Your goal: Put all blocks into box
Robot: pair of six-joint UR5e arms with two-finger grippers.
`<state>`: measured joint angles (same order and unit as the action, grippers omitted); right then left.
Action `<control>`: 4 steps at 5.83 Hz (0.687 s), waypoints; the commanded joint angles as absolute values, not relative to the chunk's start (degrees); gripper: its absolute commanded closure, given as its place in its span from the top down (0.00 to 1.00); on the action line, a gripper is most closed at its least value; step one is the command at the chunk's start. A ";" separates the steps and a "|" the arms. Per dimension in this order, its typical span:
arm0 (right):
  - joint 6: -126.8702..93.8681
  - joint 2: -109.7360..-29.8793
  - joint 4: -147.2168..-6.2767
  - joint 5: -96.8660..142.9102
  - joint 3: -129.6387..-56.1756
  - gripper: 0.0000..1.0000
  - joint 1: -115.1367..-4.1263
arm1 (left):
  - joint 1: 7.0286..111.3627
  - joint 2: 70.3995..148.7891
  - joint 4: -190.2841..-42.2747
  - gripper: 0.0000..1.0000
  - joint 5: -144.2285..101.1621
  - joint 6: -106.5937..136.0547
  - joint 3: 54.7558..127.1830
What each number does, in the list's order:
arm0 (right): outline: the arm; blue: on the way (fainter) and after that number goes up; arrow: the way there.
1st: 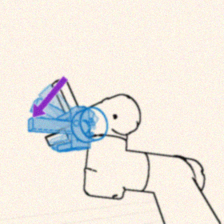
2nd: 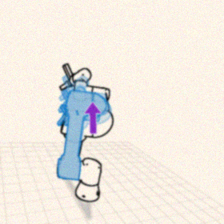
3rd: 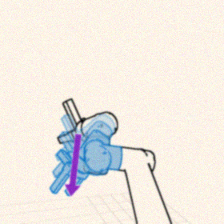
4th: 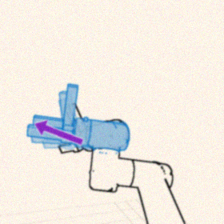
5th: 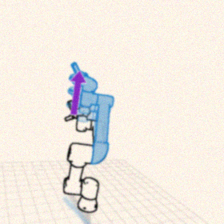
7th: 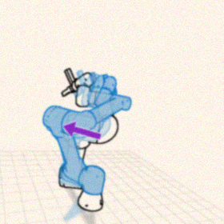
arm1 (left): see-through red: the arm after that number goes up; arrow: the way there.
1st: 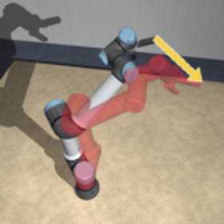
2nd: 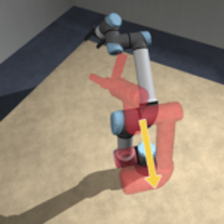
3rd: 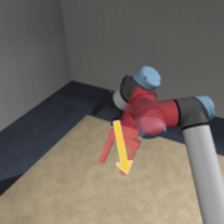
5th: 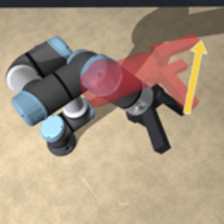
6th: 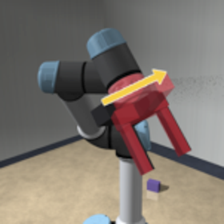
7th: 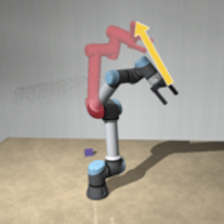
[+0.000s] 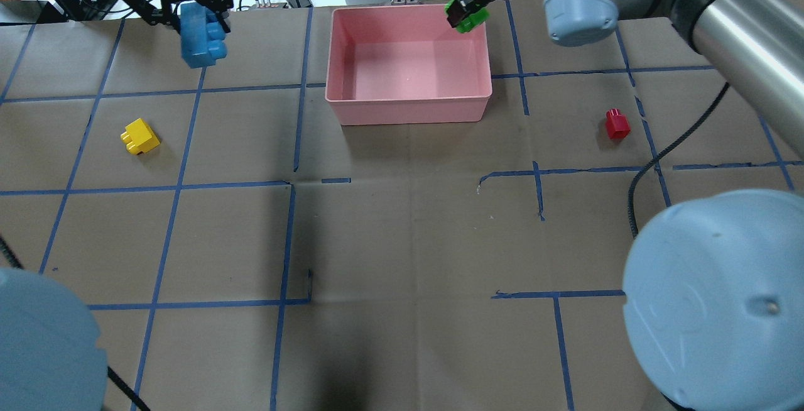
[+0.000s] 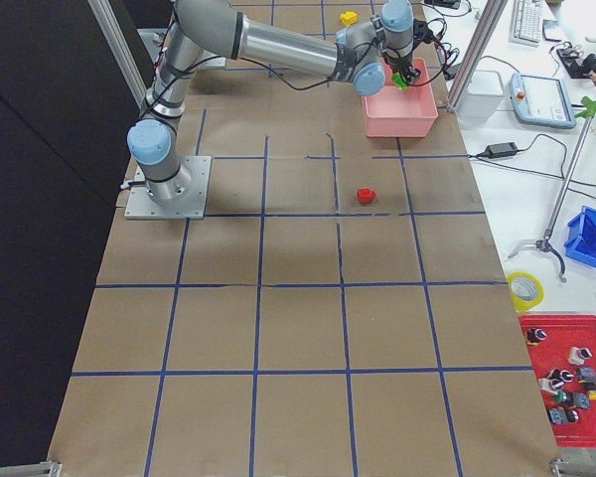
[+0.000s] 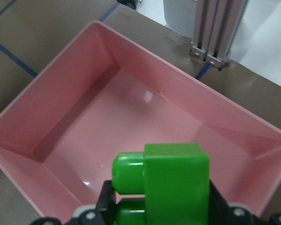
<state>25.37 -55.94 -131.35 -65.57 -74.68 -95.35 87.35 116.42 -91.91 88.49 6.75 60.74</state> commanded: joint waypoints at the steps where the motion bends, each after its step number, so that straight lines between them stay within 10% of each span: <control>1: 17.43 -54.05 -132.62 -56.47 -73.66 0.87 -96.85 | 89.91 124.07 -93.60 0.10 86.32 7.38 52.15; 4: 17.67 -55.10 -130.71 -57.21 -74.17 1.00 -96.42 | 92.01 128.74 -91.60 0.10 84.91 9.91 50.55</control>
